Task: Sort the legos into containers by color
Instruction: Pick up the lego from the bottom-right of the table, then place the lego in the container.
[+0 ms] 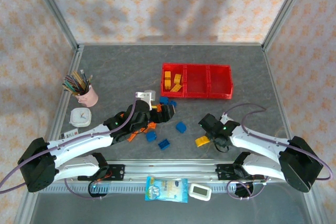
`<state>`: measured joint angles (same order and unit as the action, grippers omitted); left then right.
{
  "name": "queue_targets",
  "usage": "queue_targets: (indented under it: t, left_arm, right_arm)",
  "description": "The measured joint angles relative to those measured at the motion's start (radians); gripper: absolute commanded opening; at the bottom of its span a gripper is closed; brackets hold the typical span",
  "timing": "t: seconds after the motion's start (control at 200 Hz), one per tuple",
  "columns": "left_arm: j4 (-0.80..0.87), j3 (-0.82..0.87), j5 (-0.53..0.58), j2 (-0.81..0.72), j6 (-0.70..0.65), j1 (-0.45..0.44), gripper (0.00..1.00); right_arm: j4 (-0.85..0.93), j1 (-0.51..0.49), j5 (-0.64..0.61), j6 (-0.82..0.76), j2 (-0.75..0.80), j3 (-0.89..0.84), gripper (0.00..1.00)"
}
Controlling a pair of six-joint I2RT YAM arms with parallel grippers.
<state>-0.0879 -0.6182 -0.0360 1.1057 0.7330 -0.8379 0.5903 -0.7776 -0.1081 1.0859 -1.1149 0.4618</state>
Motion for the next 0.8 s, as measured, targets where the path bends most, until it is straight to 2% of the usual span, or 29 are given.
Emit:
queue_targets:
  t: [0.25, 0.505, 0.641, 0.801]
  left_arm:
    - [0.003, 0.0, 0.003, 0.0, 0.0, 0.0, 0.99]
    - [0.036, 0.0, 0.064, -0.043, -0.002, 0.0, 0.99]
    - [0.061, -0.002, 0.096, -0.08, -0.009, 0.019, 0.99]
    - [0.101, -0.002, 0.112, -0.122, -0.011, 0.084, 0.99]
  right_arm:
    - [-0.016, 0.0, -0.019, -0.034, 0.0, 0.06, 0.4]
    - [-0.016, 0.002, -0.053, -0.133, -0.016, 0.211, 0.42]
    - [-0.04, 0.013, -0.053, -0.224, -0.104, 0.341, 0.42]
    - [-0.098, 0.025, -0.053, -0.349, -0.268, 0.521, 0.43]
